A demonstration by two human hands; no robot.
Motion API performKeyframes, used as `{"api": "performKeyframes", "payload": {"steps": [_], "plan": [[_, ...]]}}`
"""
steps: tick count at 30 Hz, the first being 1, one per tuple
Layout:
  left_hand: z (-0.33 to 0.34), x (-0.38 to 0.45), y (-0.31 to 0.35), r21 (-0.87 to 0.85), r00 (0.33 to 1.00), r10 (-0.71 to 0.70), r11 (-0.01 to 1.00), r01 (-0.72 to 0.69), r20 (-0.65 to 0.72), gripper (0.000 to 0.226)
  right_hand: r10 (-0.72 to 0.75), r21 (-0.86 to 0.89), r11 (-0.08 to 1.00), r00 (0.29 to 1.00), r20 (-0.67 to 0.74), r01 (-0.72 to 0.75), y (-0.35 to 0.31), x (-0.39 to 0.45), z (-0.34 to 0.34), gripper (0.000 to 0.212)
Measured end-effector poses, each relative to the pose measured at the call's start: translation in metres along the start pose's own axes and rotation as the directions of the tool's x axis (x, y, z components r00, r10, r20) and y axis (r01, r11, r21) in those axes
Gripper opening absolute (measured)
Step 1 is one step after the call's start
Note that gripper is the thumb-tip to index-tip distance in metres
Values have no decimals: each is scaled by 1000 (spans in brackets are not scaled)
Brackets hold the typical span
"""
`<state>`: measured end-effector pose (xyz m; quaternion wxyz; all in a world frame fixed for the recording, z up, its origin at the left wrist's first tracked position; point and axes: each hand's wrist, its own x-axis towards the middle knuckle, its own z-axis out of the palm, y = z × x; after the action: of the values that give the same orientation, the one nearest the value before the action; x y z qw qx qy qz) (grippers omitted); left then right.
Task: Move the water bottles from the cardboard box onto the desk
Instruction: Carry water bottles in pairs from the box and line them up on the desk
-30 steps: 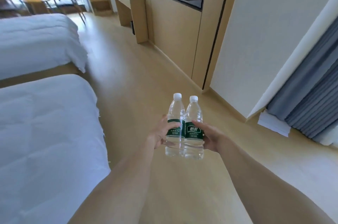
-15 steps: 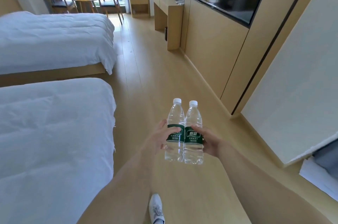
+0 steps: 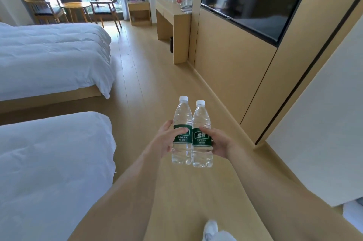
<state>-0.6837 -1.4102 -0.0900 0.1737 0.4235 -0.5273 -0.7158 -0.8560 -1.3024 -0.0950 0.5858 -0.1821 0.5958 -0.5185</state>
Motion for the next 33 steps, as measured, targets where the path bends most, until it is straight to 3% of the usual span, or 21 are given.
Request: {"api": "performKeyframes", "payload": {"steps": [6,14,19,26,33], "plan": [[-35,93,50,-3,999,7,1000,-7,-54,44,-24,-14,1000,994,109,26,-63,115,6,40],[-73,227,138,-91,980,11,995,-30,-199,64,26,-60,998,960,277,-9,-176,280,15,46],[-101,292,182,-148,974,17,988,-52,-227,61,48,-79,997,924,378,-19,-235,363,29,45],[-147,382,217,-206,973,53,973,-101,-226,50,52,-86,996,906,421,-17,-277,468,51,64],[-222,516,258,-182,983,59,979,-92,-175,48,57,-95,995,936,348,-26,-330,596,80,51]]}}
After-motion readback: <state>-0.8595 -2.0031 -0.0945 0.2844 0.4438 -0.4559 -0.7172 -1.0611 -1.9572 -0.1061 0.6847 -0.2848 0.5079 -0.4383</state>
